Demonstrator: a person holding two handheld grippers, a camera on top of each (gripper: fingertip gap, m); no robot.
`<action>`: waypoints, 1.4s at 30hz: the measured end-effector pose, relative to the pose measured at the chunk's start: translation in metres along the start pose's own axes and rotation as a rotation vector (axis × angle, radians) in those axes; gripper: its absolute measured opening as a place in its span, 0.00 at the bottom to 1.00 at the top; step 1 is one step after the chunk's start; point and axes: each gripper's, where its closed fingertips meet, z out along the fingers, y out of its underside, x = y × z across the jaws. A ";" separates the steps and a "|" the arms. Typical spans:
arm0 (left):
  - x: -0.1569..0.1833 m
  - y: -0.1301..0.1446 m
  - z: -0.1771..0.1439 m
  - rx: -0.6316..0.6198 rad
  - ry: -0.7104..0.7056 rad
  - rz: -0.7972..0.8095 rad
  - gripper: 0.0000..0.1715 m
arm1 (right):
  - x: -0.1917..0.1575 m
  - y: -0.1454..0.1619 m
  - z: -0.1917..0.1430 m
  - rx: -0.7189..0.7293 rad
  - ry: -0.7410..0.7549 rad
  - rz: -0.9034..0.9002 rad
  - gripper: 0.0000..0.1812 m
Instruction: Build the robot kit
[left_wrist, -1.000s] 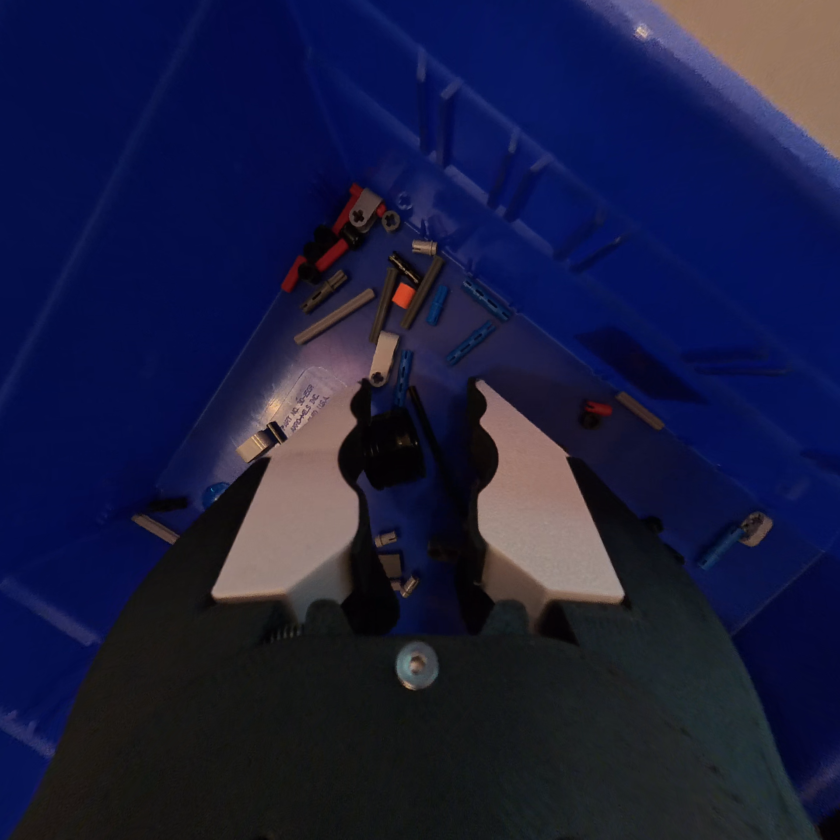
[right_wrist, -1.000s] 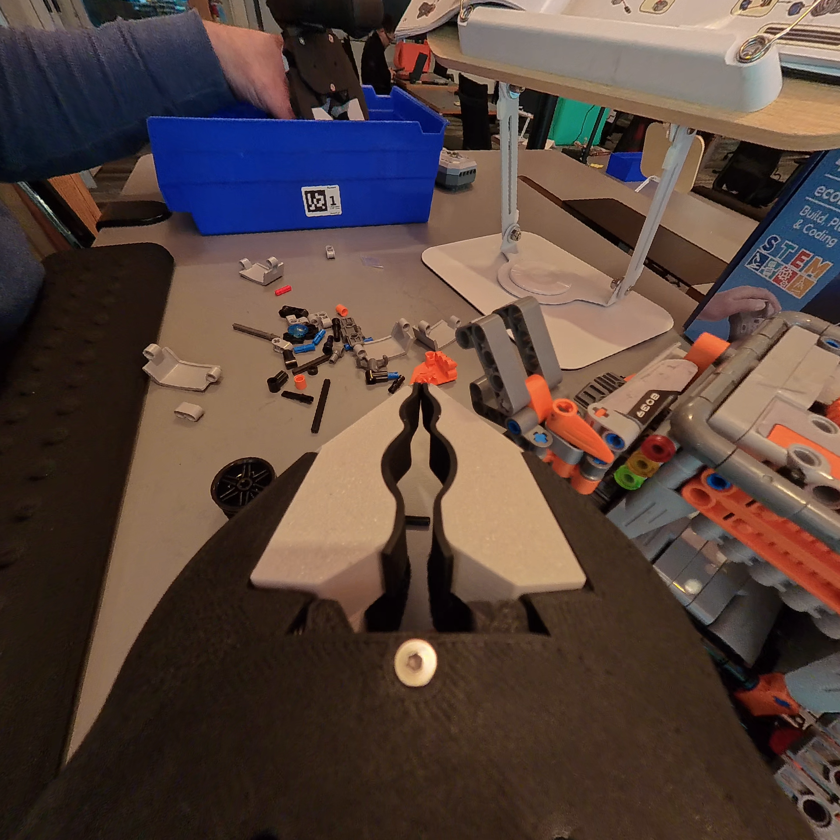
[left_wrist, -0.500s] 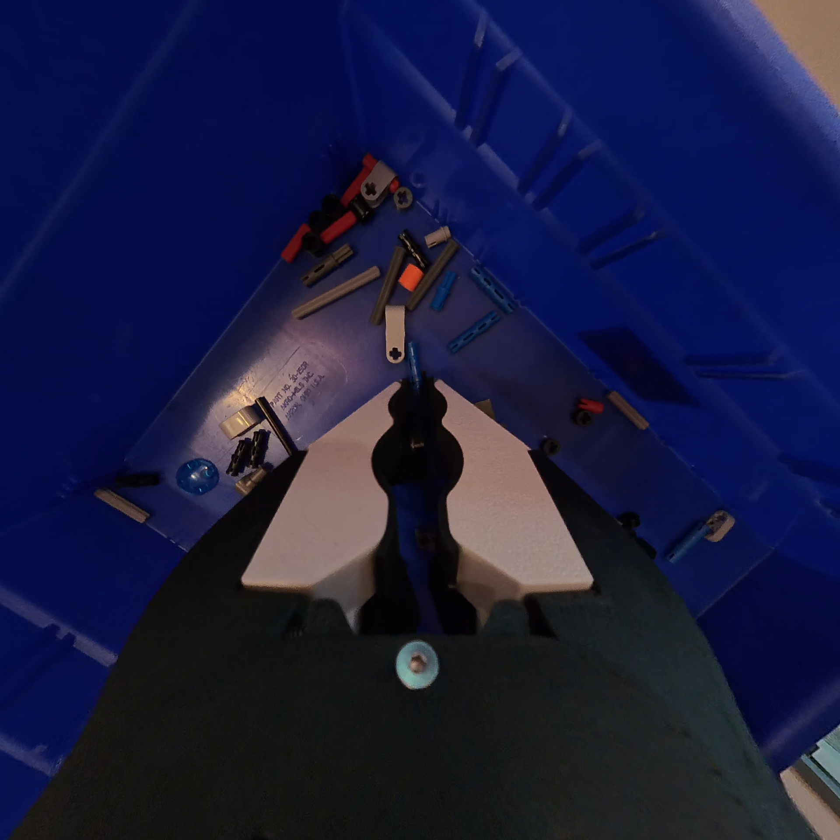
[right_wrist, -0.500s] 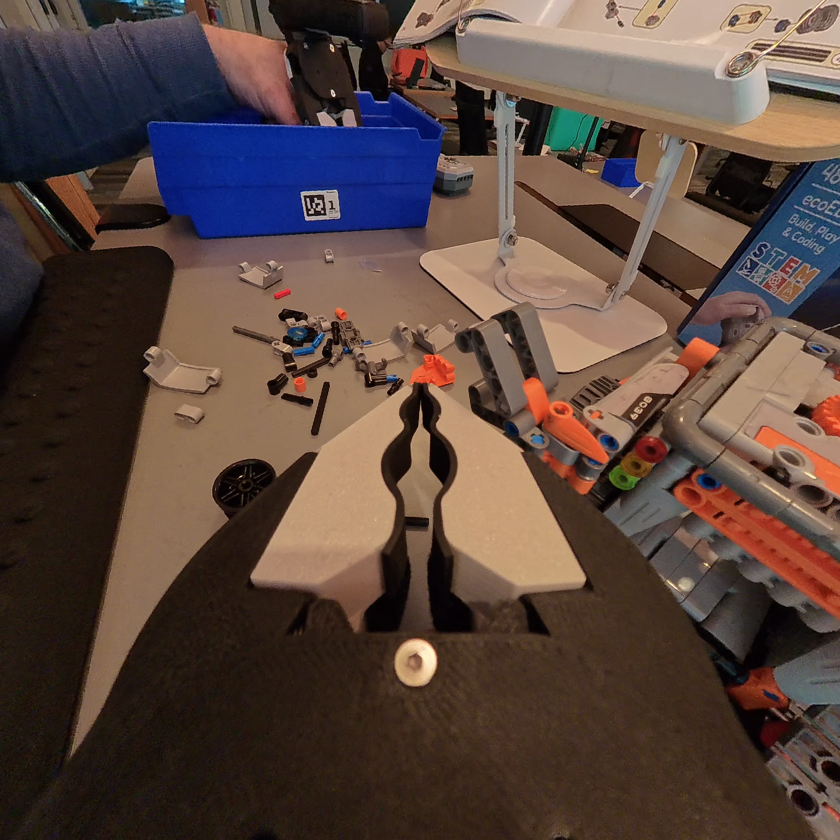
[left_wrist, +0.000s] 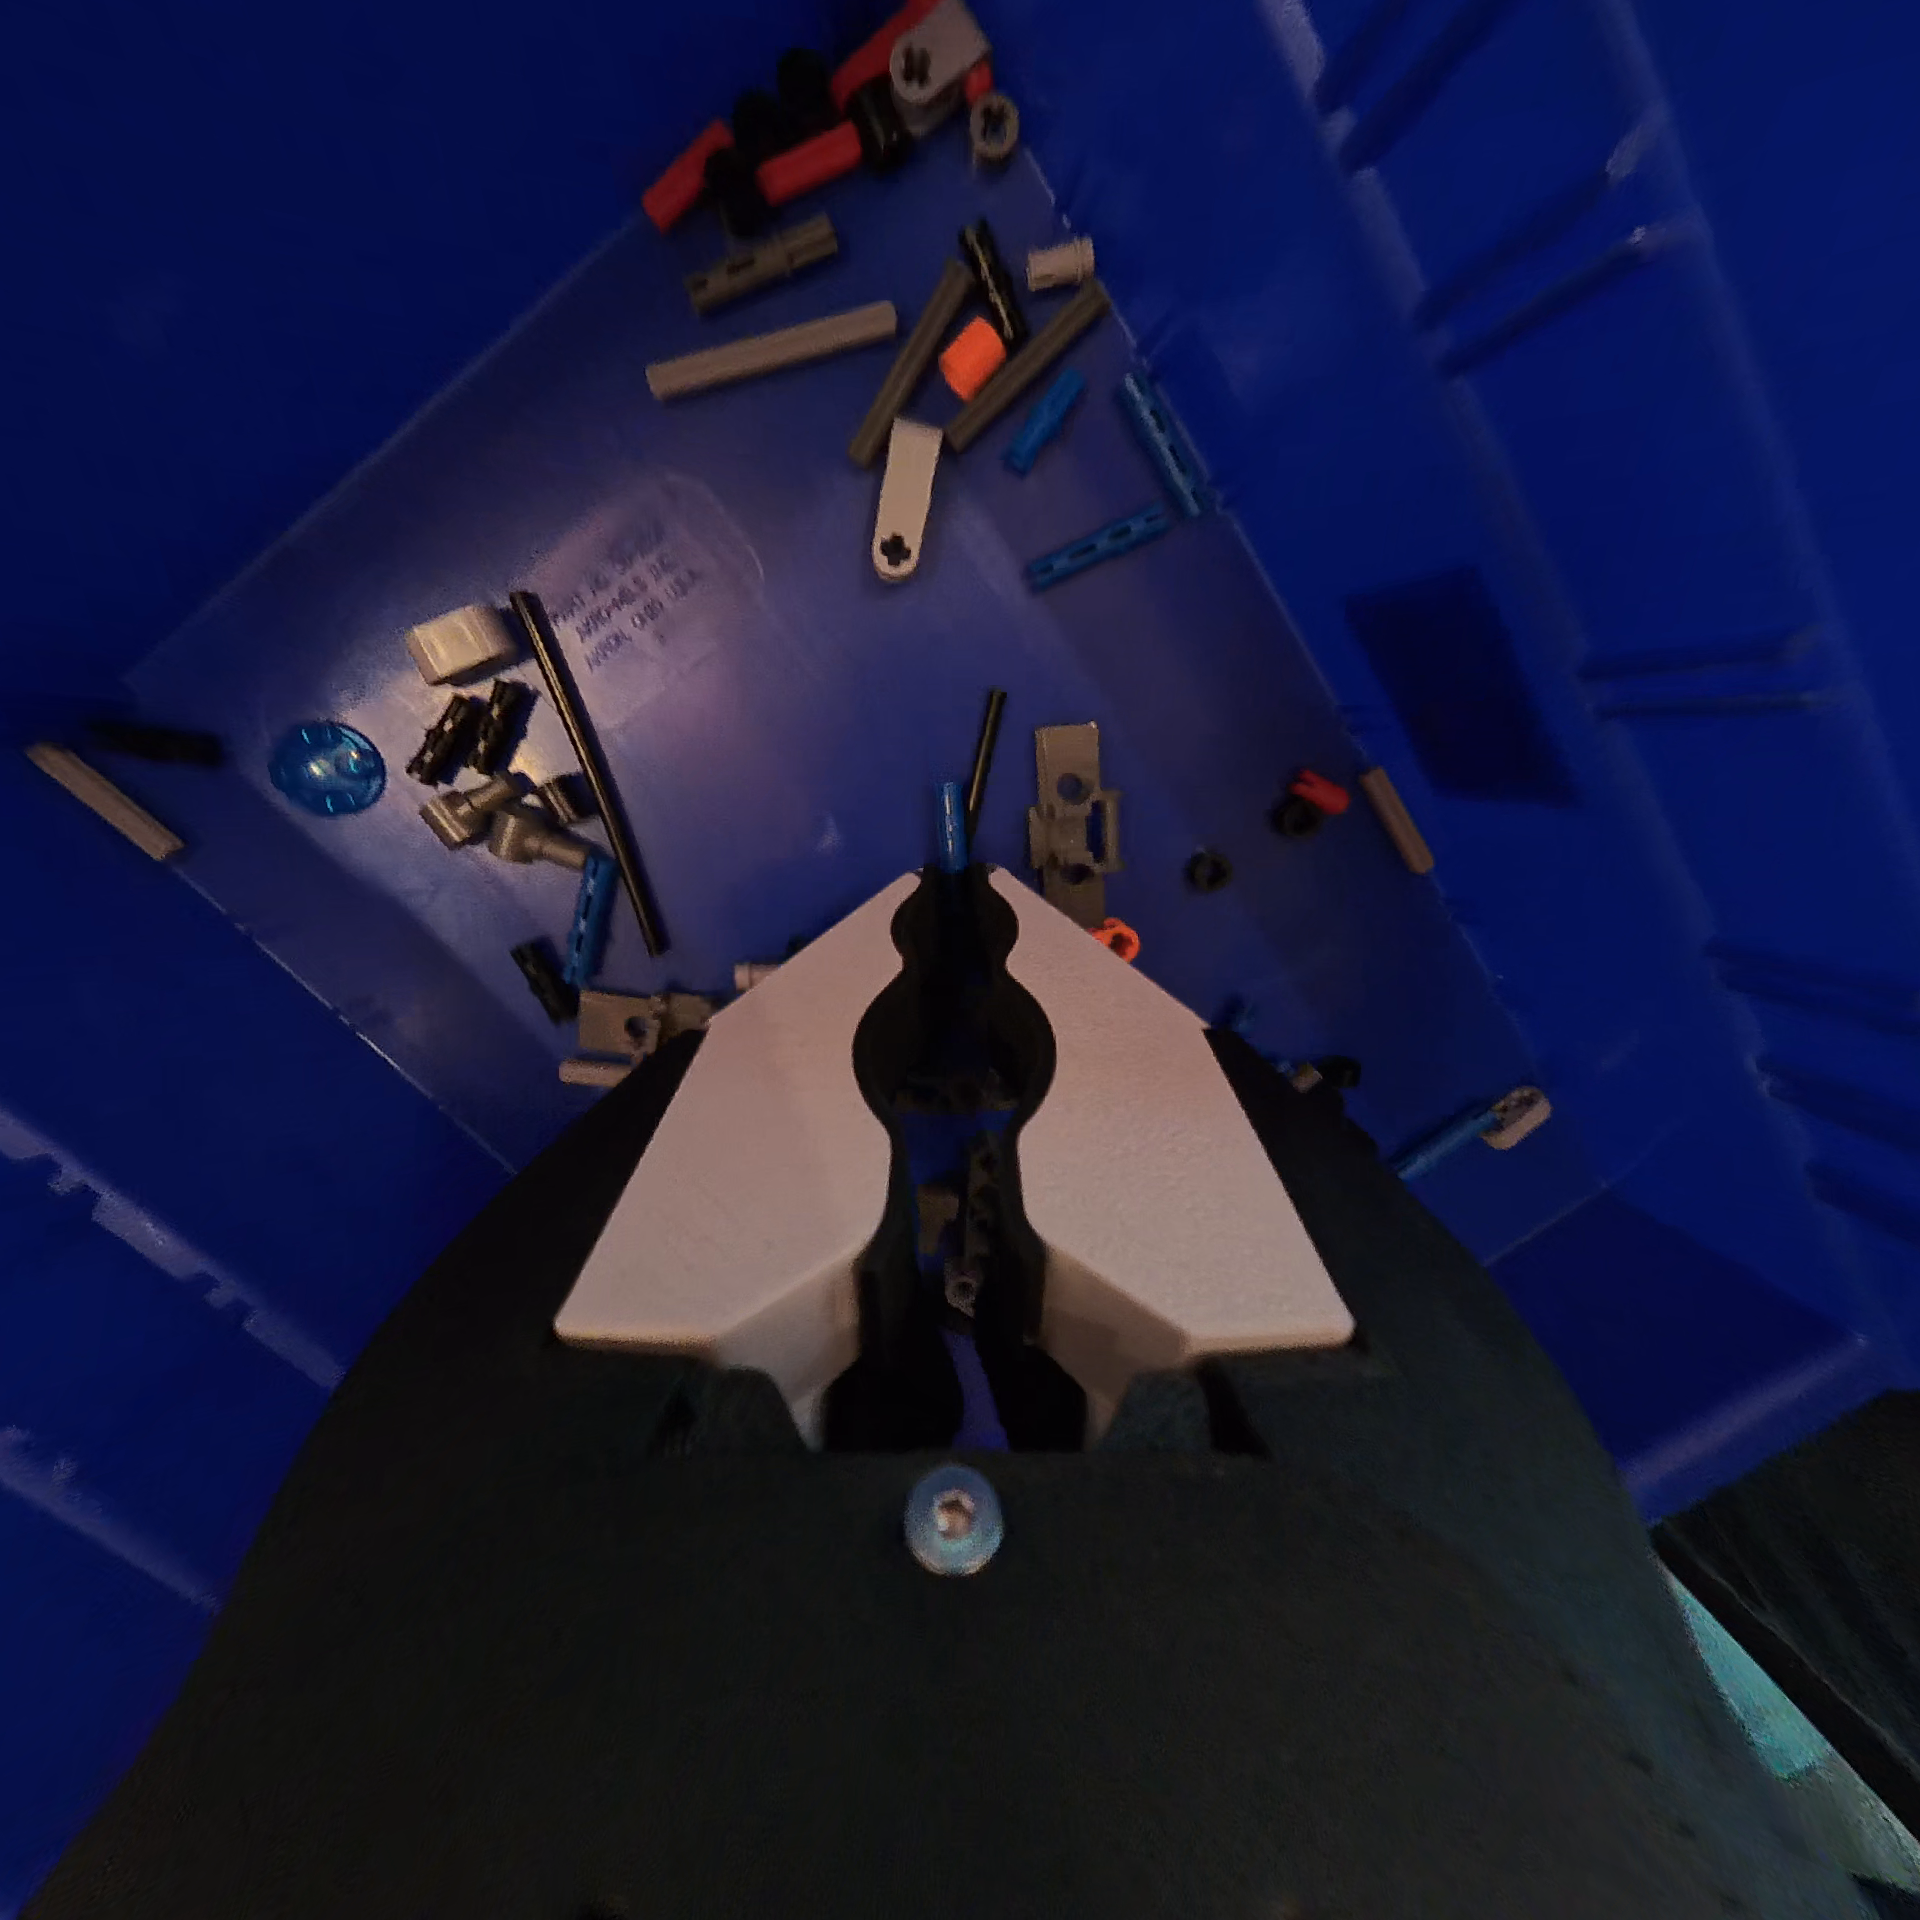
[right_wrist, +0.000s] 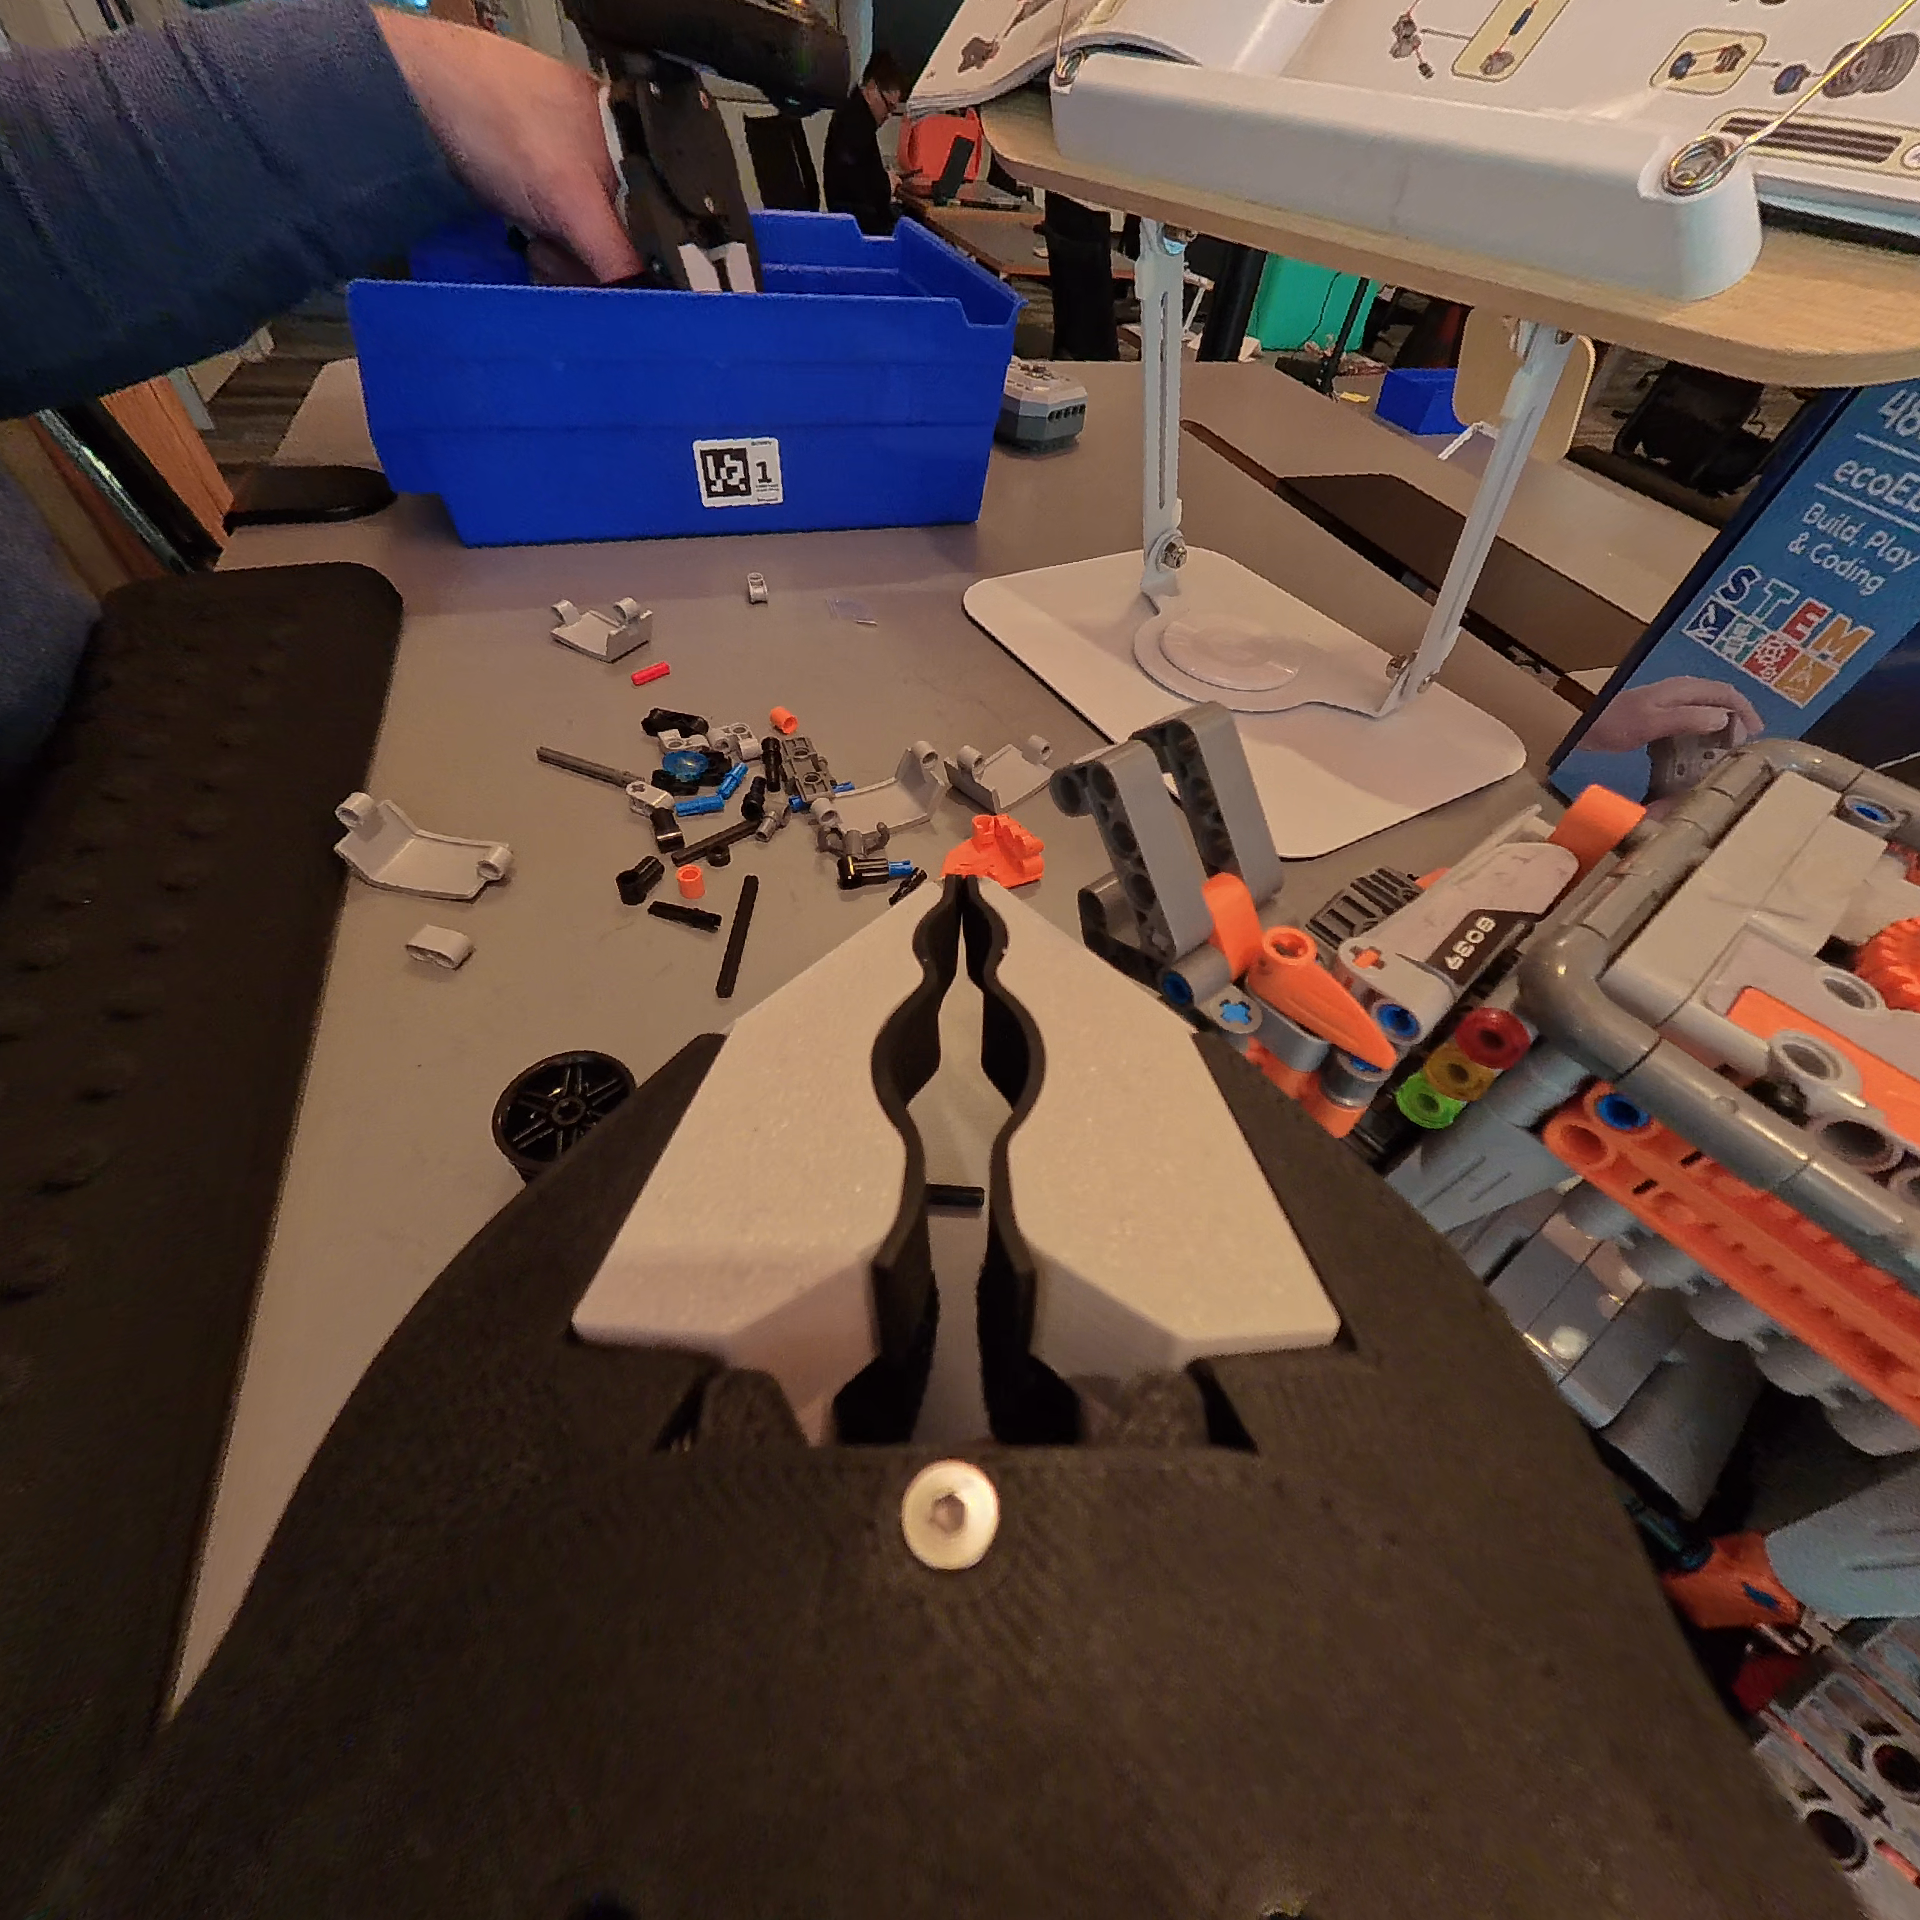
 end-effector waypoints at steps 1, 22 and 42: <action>0.002 0.003 -0.001 -0.003 0.005 -0.007 0.02 | 0.000 0.000 0.000 0.000 0.000 0.000 0.00; 0.011 0.024 -0.019 -0.002 0.006 -0.056 0.22 | -0.001 -0.001 0.000 0.001 -0.002 -0.005 0.00; 0.002 0.016 -0.032 0.045 -0.049 -0.039 0.21 | -0.001 -0.002 -0.001 -0.002 0.005 -0.013 0.00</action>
